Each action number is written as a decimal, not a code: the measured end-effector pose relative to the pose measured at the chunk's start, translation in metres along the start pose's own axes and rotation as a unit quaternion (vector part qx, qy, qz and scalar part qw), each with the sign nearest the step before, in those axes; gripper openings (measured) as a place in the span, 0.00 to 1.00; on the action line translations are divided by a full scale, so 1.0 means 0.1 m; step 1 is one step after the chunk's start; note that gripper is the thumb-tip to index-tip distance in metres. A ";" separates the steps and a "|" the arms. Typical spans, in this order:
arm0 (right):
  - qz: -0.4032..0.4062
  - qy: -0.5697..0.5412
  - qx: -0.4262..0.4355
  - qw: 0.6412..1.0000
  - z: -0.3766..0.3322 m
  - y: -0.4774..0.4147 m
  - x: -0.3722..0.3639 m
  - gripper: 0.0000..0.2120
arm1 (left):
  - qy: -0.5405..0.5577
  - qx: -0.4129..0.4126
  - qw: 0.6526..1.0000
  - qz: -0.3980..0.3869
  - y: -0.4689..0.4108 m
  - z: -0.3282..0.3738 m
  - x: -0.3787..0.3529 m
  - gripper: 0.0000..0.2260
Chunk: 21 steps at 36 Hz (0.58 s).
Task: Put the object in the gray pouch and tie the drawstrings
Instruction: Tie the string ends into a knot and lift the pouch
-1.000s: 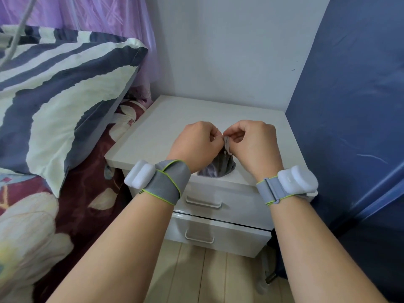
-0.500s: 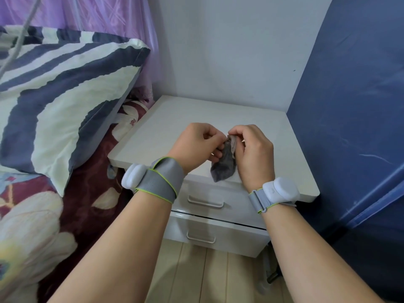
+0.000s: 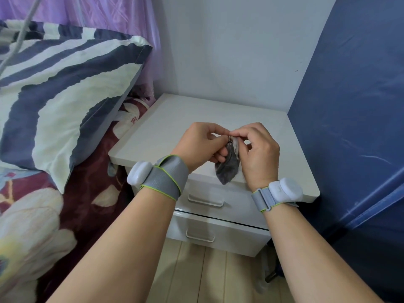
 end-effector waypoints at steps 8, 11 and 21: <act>0.020 -0.035 -0.017 0.999 0.03 -0.01 0.06 0.06 | 0.011 0.008 1.000 -0.023 0.01 -0.02 0.00 0.05; 0.024 -0.050 -0.031 0.998 0.05 -0.02 0.07 0.06 | 0.010 0.010 1.000 -0.018 0.01 -0.02 0.00 0.06; -0.006 -0.055 -0.056 0.997 0.09 -0.03 0.05 0.06 | 0.010 0.024 0.998 0.057 0.06 0.00 0.04 0.05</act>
Point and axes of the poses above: each hand's wrist, its own y-axis away from the middle knuckle, its own x-axis out of the back of the hand, z = x × y, the point moved 8 cm from there along -y, towards the middle knuckle, and after that the axes turned 6 degrees about x, right-handed, at the moved point
